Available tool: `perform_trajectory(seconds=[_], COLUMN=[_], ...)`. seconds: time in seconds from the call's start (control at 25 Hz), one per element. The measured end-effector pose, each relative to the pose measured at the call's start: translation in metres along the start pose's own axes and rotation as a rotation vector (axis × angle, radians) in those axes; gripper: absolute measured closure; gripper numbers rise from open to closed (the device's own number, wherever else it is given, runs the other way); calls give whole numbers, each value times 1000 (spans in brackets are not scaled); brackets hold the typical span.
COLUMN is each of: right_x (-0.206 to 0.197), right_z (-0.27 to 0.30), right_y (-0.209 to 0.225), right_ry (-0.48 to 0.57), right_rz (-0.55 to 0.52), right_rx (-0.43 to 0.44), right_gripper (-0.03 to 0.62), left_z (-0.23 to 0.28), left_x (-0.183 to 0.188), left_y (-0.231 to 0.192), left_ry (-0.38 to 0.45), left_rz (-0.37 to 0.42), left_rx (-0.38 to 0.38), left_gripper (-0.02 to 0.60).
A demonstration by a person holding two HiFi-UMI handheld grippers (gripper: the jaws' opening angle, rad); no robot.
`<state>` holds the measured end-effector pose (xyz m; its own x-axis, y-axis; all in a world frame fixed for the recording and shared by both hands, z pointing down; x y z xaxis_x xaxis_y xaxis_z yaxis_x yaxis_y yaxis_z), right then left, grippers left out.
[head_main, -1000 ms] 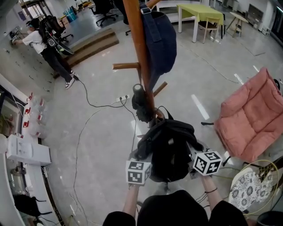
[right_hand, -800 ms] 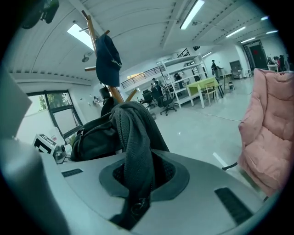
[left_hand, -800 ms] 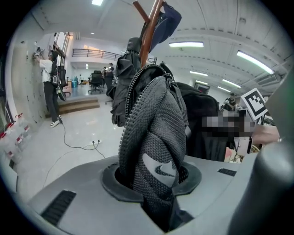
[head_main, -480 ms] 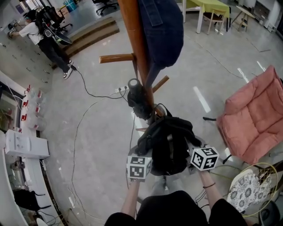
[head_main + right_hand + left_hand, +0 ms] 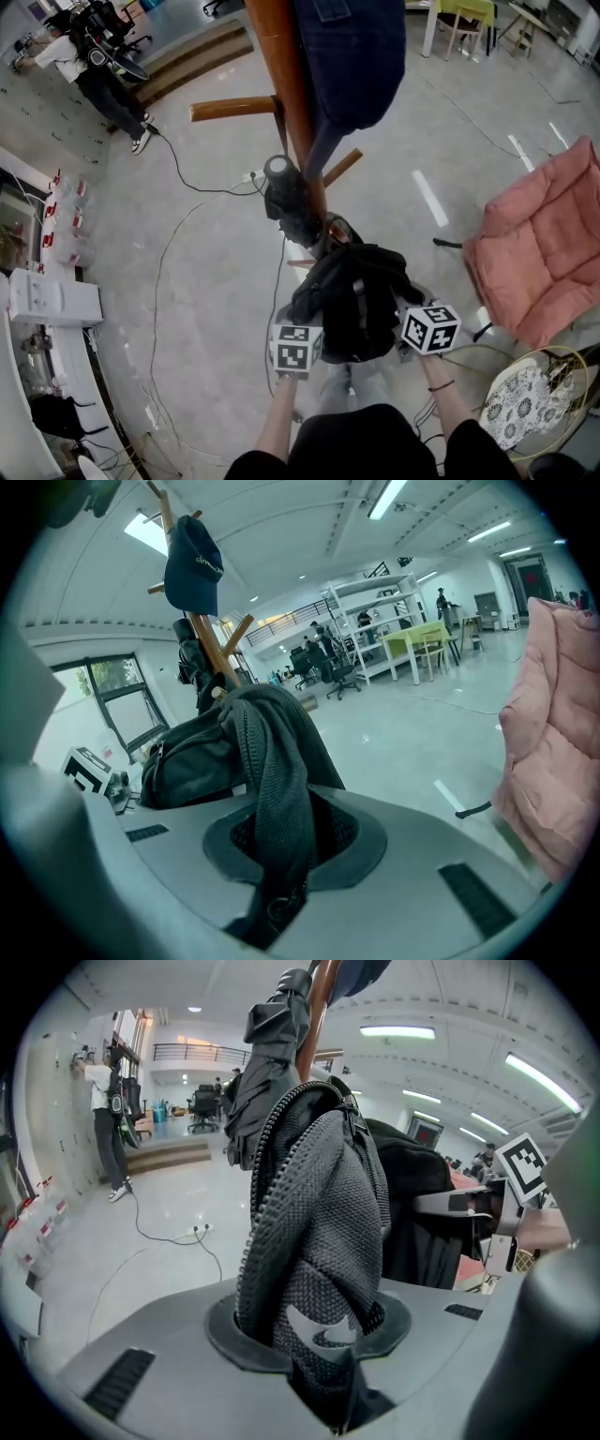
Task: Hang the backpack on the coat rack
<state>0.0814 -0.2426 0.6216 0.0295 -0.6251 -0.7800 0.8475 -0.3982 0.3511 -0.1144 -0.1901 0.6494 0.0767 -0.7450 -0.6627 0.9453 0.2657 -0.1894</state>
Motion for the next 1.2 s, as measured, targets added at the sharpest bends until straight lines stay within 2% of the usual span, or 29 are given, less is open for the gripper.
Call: perform_trajectory(seconds=[0.44,1.2], right_x=[-14,-21], right_z=[22,55], right_y=[10,26], right_ry=[-55,-77], right_rz=[-6,-38], right_rx=[-8,-6], right_gripper=[562,542], left_z=[23,62], left_x=[-20,-24], left_y=[-7,-29], left_ry=[-39,-18], left_rz=[-72,-132], left_rx=[16,64], left_gripper=[456,436])
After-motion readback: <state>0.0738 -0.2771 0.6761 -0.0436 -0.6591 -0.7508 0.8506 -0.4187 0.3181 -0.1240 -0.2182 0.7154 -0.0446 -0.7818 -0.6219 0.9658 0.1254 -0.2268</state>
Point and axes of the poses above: the fingertips, and each gripper's own axes: z forward along the fingers, y to its right, x out of its top, the point moved 2 cm from there along -z, backward along the fingers, and after that the axes turned 2 degrees about -z, right-handed, at the moved point
